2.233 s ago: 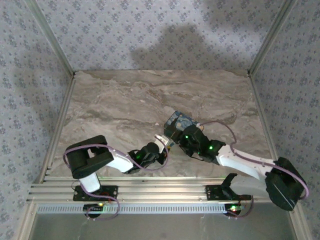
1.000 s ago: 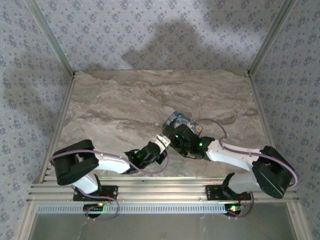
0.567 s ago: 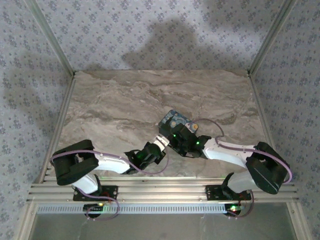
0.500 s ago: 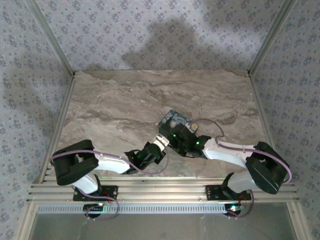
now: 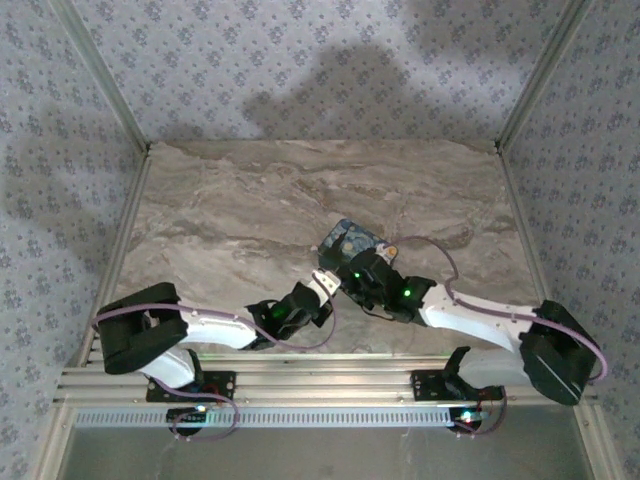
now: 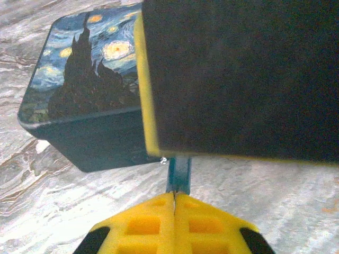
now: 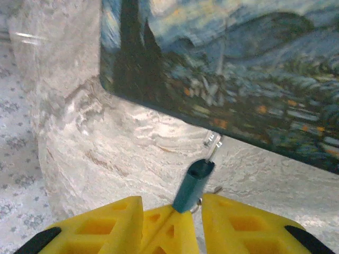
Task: Unlock a padlock with a key
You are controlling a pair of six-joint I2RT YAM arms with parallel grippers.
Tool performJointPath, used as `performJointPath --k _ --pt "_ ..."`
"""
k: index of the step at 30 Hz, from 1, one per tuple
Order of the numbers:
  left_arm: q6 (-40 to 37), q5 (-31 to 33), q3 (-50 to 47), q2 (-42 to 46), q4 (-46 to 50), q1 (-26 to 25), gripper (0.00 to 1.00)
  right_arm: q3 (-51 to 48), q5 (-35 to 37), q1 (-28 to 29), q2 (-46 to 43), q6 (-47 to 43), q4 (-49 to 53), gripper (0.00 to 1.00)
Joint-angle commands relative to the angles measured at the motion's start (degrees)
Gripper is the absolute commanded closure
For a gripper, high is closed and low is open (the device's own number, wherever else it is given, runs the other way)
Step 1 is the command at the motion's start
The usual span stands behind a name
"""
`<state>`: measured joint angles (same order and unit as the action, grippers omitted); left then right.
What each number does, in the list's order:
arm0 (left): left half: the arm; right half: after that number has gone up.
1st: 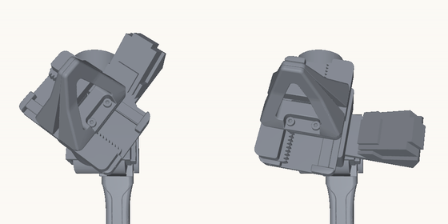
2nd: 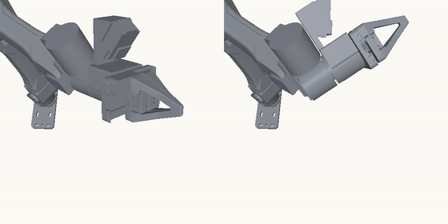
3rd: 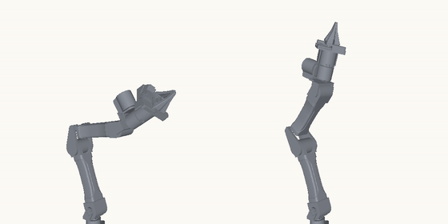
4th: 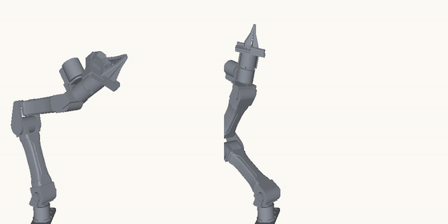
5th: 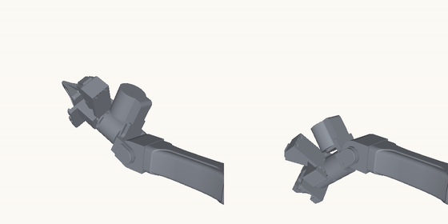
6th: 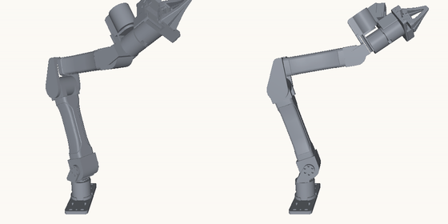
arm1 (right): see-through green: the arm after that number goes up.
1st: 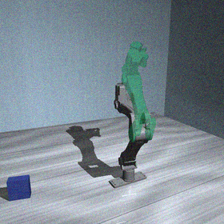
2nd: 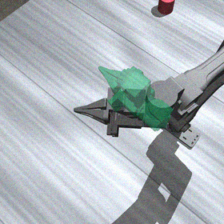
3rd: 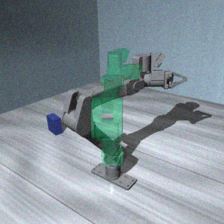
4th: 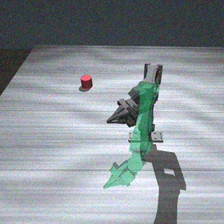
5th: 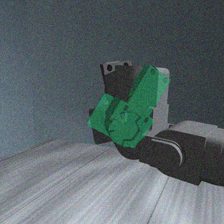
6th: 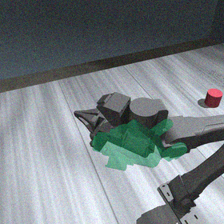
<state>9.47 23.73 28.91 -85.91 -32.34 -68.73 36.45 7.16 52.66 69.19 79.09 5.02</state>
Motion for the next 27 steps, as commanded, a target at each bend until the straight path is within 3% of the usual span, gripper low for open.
performJointPath --k 1,11,21,27 --pt "0.26 -2.36 1.95 1.4 -2.6 -0.62 1.0 0.64 3.85 0.51 -2.56 1.17 4.29 0.65" --pt "1.51 -2.77 1.42 -0.47 -3.44 -0.62 1.0 0.12 0.42 1.01 1.63 1.83 3.01 0.6" --pt "1.02 -2.63 1.42 -0.97 -4.09 -0.62 1.0 -0.15 0.48 1.38 2.92 2.44 3.08 0.65" --pt "0.9 -2.99 1.2 -1.21 -5.09 -0.59 1.0 -0.14 0.01 1.3 4.48 2.64 2.64 0.57"
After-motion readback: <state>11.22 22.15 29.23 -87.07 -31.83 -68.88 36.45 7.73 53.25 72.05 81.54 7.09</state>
